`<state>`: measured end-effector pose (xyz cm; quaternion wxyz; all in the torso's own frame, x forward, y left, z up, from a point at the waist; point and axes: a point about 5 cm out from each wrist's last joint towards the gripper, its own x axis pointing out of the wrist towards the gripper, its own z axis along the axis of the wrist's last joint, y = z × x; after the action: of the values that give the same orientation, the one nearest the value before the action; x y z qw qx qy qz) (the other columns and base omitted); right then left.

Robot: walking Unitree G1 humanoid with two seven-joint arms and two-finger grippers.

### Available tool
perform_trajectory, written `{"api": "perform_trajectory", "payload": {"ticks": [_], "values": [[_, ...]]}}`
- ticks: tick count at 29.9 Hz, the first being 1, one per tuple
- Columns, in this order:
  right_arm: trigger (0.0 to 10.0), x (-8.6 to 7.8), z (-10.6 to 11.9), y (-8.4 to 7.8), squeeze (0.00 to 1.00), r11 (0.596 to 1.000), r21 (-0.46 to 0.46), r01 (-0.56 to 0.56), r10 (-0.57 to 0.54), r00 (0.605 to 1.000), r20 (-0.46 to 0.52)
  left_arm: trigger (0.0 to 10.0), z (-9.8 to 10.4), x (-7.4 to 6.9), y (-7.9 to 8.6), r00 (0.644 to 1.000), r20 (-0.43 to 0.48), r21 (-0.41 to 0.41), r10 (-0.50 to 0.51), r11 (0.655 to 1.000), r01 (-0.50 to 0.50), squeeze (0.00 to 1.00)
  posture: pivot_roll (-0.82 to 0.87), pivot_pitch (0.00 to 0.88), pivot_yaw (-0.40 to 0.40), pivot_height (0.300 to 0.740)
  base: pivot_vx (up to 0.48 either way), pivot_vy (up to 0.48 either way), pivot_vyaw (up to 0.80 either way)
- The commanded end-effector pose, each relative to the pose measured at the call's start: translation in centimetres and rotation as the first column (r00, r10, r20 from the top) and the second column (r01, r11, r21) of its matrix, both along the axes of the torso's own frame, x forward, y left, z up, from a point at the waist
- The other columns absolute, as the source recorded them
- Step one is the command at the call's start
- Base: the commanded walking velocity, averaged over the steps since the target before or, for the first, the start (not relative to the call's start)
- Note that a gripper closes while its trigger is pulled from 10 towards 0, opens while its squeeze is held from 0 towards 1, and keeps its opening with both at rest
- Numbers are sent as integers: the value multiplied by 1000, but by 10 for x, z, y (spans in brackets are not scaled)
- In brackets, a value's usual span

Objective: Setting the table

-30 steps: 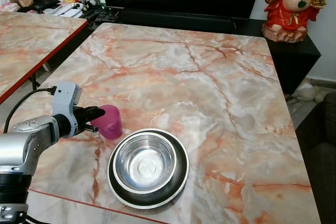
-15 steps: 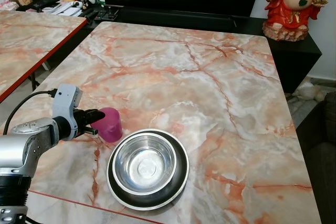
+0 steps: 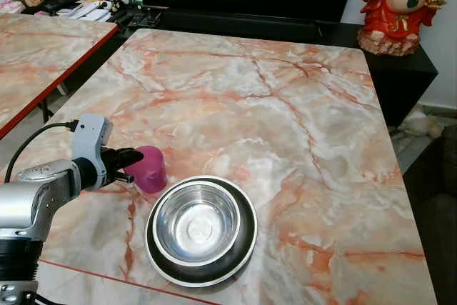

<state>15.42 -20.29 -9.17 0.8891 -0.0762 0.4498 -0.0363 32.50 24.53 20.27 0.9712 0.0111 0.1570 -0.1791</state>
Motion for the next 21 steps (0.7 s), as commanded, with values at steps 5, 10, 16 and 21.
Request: {"api": "perform_trajectory", "payload": {"ticks": [5,10,16,21], "values": [[10000,-9,-4,0,0,1000,3,6,-6,999,-33,10000,-1,-1,-1,1000,-7,4,1,1000,-1,439,26,154,11,740,0,0,0],[10000,-8,-4,0,0,1000,3,6,-6,999,-33,10000,-2,-1,-2,1000,-12,5,0,1000,1,435,25,153,10,740,0,0,0],[10000,-8,-4,1,0,1000,3,2,-2,999,-34,10000,-1,-2,-2,1000,-15,0,-5,1000,5,494,26,152,10,740,0,0,0],[10000,-8,-4,1,0,1000,3,4,-4,999,-34,10000,-2,-2,-2,1000,-17,4,-3,1000,3,471,26,152,10,740,0,0,0]]}}
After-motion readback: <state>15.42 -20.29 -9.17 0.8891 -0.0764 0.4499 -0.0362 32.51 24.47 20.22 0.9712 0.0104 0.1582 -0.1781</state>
